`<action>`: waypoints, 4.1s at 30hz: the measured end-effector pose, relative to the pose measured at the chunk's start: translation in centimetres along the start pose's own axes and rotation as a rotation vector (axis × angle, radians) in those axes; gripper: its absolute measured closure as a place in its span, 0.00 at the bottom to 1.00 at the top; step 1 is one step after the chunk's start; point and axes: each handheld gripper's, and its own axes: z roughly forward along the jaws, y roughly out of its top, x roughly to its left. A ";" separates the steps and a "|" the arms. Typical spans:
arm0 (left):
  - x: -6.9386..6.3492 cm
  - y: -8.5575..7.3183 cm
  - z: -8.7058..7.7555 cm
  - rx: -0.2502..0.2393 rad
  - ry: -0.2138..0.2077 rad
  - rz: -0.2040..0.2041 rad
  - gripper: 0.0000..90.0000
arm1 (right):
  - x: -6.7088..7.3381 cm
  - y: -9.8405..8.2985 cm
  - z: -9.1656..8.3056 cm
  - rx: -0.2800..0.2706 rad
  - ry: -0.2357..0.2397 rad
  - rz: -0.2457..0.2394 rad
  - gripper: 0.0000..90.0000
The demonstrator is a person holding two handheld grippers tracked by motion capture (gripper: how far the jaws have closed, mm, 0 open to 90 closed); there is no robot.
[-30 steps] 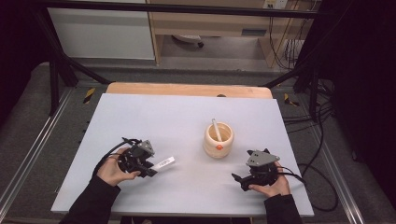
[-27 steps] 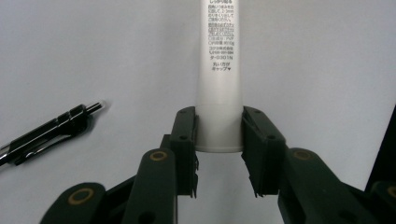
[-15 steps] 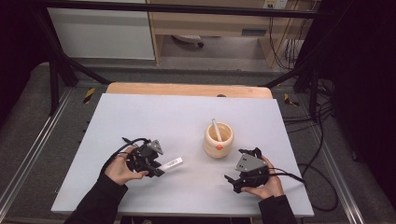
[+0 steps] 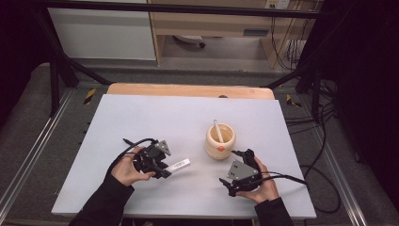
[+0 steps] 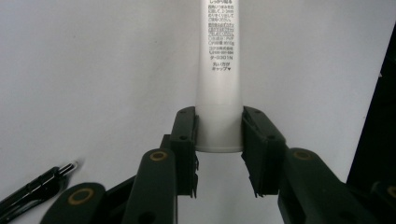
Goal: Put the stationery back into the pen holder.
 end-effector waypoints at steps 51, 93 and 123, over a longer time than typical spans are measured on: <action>-2.3 6.0 0.6 -0.013 -0.009 -0.018 0.75 | 3.1 3.7 3.1 -0.130 -0.164 -0.511 0.27; -3.0 7.5 0.3 -0.013 -0.011 -0.049 0.74 | 4.2 3.9 3.2 -0.176 -0.277 -0.895 0.76; -3.1 3.9 -2.1 -0.188 0.117 0.034 0.33 | 3.1 4.2 2.6 -0.111 -0.229 -0.712 0.77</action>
